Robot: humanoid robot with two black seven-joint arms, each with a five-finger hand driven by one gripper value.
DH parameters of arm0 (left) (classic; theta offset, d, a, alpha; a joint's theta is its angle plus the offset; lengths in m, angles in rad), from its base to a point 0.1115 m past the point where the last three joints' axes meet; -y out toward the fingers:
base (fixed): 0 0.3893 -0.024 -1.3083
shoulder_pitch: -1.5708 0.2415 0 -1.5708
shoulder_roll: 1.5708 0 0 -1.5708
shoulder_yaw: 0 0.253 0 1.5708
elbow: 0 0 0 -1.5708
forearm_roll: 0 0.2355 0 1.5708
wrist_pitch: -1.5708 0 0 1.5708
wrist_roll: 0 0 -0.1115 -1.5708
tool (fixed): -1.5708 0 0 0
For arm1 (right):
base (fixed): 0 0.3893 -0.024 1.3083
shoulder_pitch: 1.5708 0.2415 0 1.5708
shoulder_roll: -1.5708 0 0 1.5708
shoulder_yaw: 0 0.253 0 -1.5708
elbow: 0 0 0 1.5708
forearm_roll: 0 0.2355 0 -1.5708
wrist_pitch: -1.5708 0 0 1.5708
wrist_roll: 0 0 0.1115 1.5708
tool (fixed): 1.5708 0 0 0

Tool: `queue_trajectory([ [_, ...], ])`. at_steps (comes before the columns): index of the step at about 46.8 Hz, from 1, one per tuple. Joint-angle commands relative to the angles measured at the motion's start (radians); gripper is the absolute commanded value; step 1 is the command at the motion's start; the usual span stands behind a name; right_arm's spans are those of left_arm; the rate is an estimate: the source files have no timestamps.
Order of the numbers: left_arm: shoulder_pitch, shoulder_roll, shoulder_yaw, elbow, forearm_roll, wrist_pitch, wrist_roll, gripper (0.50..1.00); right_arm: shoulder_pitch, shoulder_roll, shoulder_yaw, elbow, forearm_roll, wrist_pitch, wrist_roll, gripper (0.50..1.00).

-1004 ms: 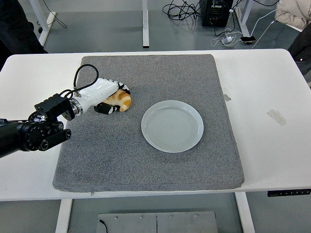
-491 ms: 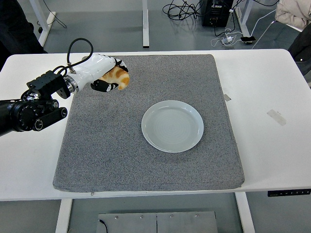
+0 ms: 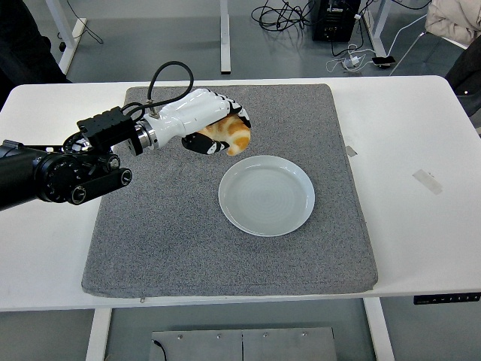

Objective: Place the bread on the plate

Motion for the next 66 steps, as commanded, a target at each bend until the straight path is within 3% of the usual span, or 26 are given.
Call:
queue_trajectory([
  [1,0.005,-0.02,-0.002,0.0,0.013,0.001,-0.003,0.552,0.0,0.0,0.0,0.0,0.0,0.0,0.001,1.0],
  [33,0.081,-0.135,0.027,0.012,0.059,0.007,-0.009,0.548,0.0,0.0,0.0,0.0,-0.001,0.0,0.001,1.0],
  [66,0.136,-0.183,0.083,0.077,0.059,0.099,-0.04,0.545,0.0,0.0,0.0,0.0,0.0,0.0,-0.001,1.0],
])
